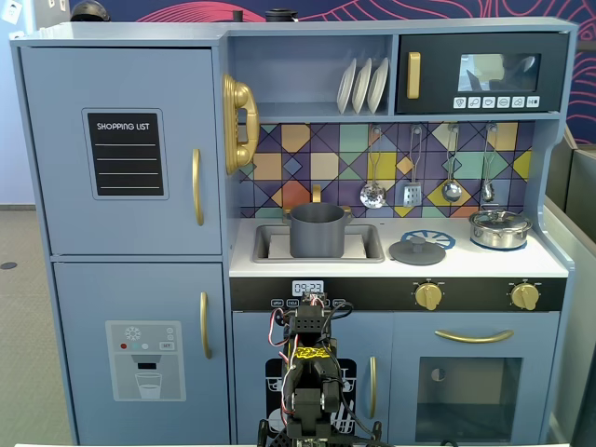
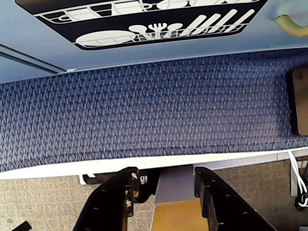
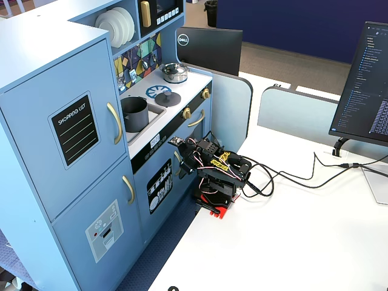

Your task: Take off the lid from the gray recipient and place it on the counter

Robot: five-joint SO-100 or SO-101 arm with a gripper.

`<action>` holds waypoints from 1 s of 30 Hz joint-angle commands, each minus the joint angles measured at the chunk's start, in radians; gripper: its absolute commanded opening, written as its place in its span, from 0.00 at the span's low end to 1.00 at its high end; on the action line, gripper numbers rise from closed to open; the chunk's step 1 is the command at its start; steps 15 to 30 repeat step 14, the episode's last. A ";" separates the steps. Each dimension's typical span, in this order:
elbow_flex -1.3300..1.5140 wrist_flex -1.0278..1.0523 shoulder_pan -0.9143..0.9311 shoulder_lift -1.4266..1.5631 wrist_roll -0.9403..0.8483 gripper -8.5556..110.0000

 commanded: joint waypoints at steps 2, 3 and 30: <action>0.015 0.172 0.003 -0.006 0.032 0.13; 0.015 0.172 0.003 -0.006 0.032 0.13; 0.015 0.172 0.003 -0.006 0.034 0.13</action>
